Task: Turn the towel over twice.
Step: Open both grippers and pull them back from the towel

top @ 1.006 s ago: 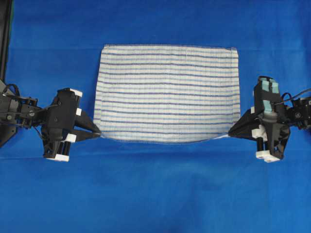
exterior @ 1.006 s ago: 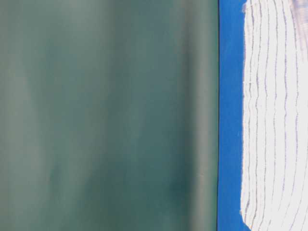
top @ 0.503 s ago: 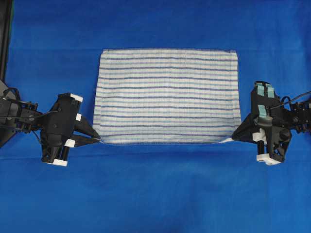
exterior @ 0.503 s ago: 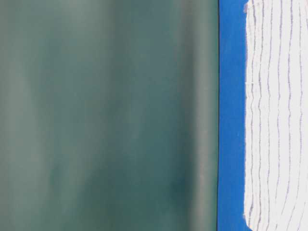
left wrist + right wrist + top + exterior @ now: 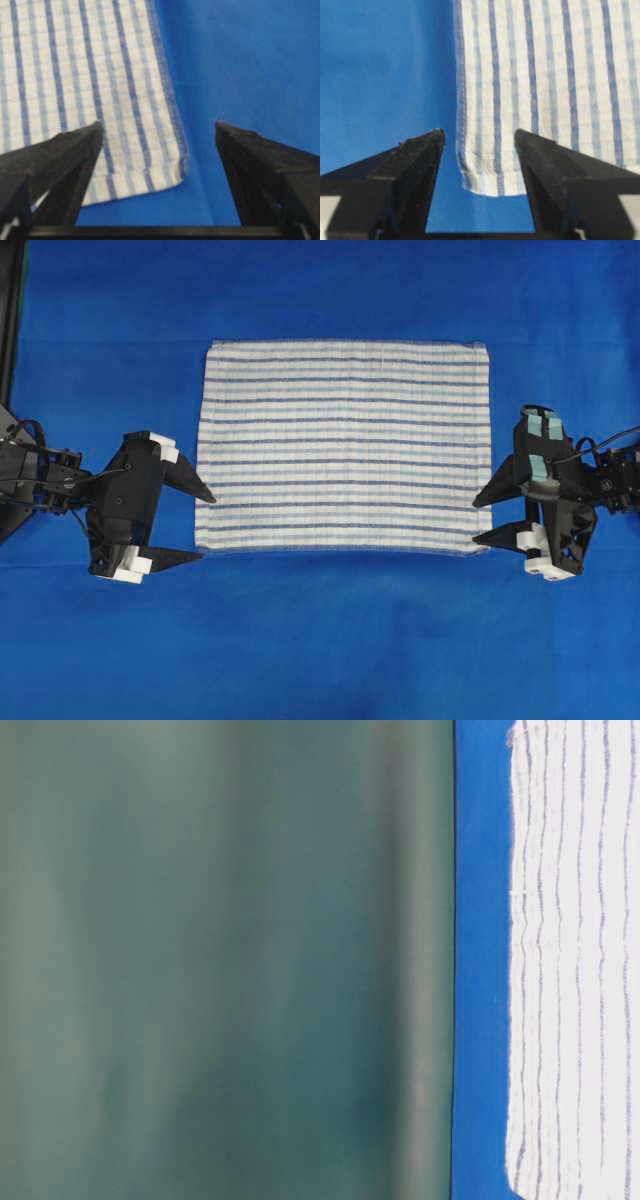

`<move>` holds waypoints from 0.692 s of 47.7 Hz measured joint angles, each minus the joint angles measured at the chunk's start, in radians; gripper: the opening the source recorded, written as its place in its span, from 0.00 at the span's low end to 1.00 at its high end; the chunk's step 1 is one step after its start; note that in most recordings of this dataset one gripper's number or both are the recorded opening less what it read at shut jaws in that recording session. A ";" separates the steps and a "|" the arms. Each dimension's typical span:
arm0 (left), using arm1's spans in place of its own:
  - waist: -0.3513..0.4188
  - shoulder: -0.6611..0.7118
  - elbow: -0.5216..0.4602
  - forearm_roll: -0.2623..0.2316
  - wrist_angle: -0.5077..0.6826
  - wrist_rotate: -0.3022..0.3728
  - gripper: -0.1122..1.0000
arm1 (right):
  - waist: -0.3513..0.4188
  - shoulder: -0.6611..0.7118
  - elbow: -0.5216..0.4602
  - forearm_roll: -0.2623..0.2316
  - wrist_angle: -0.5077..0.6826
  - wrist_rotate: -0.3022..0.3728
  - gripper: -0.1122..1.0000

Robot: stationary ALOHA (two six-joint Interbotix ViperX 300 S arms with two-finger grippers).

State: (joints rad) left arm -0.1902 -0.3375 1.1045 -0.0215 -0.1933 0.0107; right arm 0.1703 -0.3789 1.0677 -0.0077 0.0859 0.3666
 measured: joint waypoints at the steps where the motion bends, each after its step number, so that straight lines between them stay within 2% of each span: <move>1: 0.002 -0.003 -0.003 0.000 0.005 0.000 0.91 | -0.002 -0.006 -0.002 -0.002 0.003 0.000 0.65; 8: 0.038 -0.041 -0.023 0.000 0.032 0.003 0.86 | -0.021 -0.072 -0.018 -0.048 0.025 0.000 0.66; 16: 0.120 -0.110 -0.040 0.002 0.038 0.002 0.86 | -0.091 -0.178 -0.026 -0.120 0.031 0.000 0.66; 23: 0.149 -0.181 -0.040 0.000 0.037 0.003 0.86 | -0.147 -0.276 -0.028 -0.184 0.032 -0.002 0.66; 33: 0.167 -0.268 -0.035 0.000 0.037 0.006 0.86 | -0.190 -0.403 -0.028 -0.219 0.038 -0.002 0.66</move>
State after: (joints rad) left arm -0.0230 -0.6059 1.0692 -0.0215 -0.1565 0.0169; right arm -0.0199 -0.7823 1.0400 -0.2270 0.1243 0.3651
